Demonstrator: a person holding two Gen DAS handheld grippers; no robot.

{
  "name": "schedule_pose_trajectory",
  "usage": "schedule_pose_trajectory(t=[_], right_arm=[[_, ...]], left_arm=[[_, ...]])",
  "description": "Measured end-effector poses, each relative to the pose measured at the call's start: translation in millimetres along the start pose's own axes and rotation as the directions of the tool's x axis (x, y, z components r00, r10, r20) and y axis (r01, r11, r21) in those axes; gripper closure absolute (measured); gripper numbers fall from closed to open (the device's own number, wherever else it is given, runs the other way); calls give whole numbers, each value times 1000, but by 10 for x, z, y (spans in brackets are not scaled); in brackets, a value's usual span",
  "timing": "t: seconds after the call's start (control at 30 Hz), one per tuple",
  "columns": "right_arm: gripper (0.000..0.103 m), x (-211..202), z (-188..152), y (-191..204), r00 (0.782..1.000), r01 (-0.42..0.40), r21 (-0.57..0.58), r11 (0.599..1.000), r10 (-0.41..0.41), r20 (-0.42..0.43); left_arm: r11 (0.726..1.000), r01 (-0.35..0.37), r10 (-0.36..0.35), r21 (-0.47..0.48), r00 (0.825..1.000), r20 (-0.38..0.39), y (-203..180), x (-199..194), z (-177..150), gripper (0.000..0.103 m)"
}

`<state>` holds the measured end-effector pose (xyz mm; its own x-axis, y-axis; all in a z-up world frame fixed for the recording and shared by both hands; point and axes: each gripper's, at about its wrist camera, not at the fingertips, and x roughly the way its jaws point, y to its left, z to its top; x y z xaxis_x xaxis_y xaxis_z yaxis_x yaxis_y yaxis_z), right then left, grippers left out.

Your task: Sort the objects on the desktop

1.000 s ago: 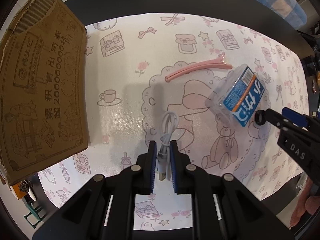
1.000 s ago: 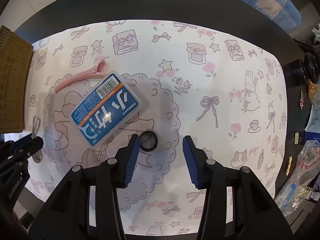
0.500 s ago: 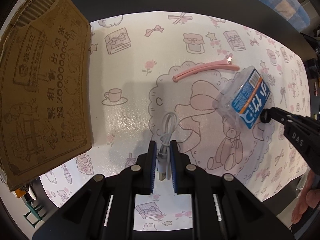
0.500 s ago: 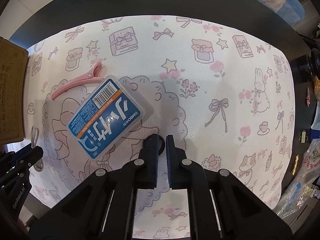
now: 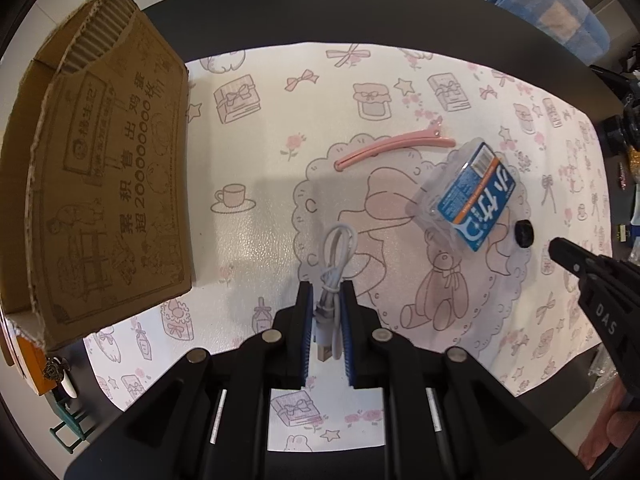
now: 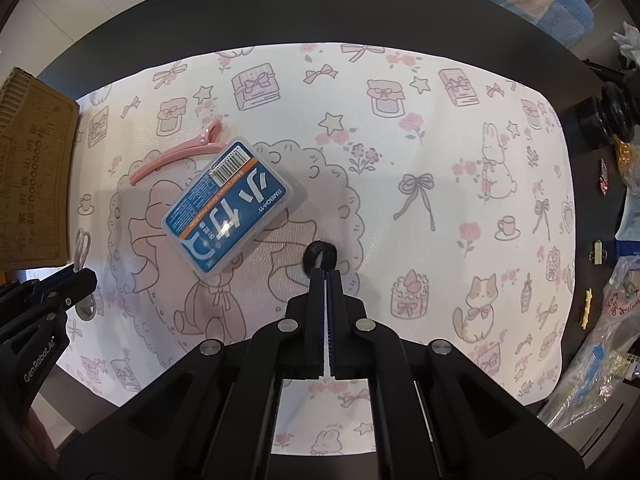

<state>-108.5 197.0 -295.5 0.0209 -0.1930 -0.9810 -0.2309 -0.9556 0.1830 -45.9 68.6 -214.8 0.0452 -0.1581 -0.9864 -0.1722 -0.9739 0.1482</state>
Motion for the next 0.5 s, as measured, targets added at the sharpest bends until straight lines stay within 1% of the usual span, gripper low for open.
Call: schedule_pose_trajectory(t=[0.03, 0.13, 0.17, 0.2, 0.27, 0.3, 0.33, 0.43, 0.5], right_arm=[[102, -53, 6, -64, 1000, -1, 0, 1000, 1, 4], [102, -360, -178, 7, 1000, -2, 4, 1000, 2, 22], [102, -367, -120, -56, 1000, -3, 6, 1000, 2, 28], [102, -364, -83, -118, 999, -3, 8, 1000, 3, 35], [102, -308, -156, -240, 999, -4, 13, 1000, 4, 50], [102, -351, -266, -308, 998, -4, 15, 1000, 4, 56], [102, -384, -339, -349, 998, -4, 16, 1000, 3, 62], [102, -345, -278, -338, 997, -1, 18, 1000, 0, 71], [102, -405, -295, -342, 997, 3, 17, 1000, -4, 77]], left_arm=[[1000, 2, -2, 2, 1000, 4, -13, -46, -10, 90], [1000, 6, -6, 9, 1000, 21, -1, -167, -39, 90], [1000, 7, -7, 12, 1000, 28, 19, -203, -46, 90], [1000, 9, -9, 14, 999, 32, 118, -143, 60, 90], [1000, 14, -15, 16, 999, 38, 435, 119, 440, 90], [1000, 15, -16, 18, 999, 40, 367, 239, 570, 90], [1000, 16, -17, 20, 999, 42, 268, 274, 598, 90], [1000, 21, -22, 22, 999, 46, 205, 274, 591, 90], [999, 23, -25, 24, 998, 50, 234, 182, 525, 90]])
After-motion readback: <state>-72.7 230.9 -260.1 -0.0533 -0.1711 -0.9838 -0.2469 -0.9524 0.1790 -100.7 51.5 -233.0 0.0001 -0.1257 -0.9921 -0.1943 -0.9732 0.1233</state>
